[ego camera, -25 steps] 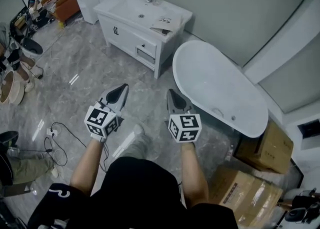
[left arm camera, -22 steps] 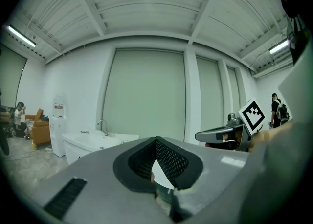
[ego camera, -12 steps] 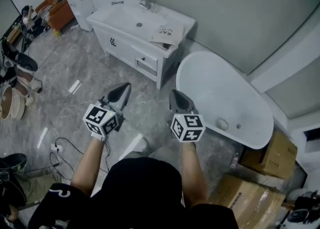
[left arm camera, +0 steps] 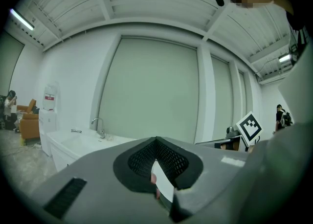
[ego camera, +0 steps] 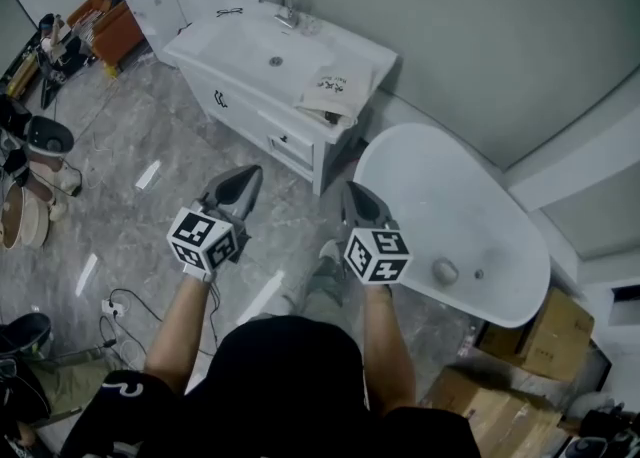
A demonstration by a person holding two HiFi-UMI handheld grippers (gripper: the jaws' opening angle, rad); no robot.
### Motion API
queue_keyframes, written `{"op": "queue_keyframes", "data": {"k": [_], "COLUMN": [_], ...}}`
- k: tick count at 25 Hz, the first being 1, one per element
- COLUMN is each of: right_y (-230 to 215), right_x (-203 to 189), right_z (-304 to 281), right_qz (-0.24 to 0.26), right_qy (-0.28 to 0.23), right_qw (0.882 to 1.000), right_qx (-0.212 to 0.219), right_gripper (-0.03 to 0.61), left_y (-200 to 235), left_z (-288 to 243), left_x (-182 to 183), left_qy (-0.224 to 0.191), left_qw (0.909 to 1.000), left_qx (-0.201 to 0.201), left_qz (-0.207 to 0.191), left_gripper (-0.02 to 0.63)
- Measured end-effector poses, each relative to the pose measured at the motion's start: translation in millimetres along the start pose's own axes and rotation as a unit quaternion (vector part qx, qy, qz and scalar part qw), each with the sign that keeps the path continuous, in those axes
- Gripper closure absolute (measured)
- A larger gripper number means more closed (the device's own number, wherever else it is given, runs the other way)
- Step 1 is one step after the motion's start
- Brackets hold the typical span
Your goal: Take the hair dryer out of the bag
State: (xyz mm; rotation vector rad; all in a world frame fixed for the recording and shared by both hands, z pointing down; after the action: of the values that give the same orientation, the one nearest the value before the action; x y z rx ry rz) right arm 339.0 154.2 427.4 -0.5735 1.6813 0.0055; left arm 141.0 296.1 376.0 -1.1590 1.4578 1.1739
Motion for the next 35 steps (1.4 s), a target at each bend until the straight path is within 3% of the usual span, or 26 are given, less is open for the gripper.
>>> {"op": "queue_keyframes", "data": {"k": [11, 16, 24, 29, 35], "right_y": [-120, -163, -194, -207, -214], "right_x": [74, 86, 98, 101, 112], "right_z": [-140, -177, -210, -239, -296], "right_qz": [0.003, -0.008, -0.021, -0.020, -0.031], "right_qy": [0.012, 0.016, 0.019, 0.022, -0.009], "right_qw": [1.000, 0.999, 0.999, 0.999, 0.996], "right_qx": [0.028, 0.036, 0.015, -0.018, -0.084], "right_gripper": [0.584, 0.584, 0.584, 0.584, 0.584], "left_y": [55, 68, 95, 125, 183], "left_z": [-182, -234, -286, -326, -386], "left_x": [28, 27, 33, 29, 19], "left_qy": [-0.002, 0.014, 0.030, 0.035, 0.057], "left_qw": [0.9998, 0.9998, 0.9991, 0.9975, 0.9875], "left_qx": [-0.002, -0.002, -0.022, -0.058, -0.146], "left_qz": [0.020, 0.016, 0.021, 0.021, 0.012], "left_gripper": [0.617, 0.617, 0.617, 0.617, 0.617]}}
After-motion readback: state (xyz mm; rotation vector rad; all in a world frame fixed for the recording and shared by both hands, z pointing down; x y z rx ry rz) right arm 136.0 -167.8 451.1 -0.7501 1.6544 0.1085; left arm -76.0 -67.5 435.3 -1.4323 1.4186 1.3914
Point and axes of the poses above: the fingertips, and each gripper's own axes: z backward along the fingers, y to its left, x out of its top, the point moved 7 cm from there along z, backward along the fingers, and after that the axes turned 7 degrees about x, right-handed, at the moved point
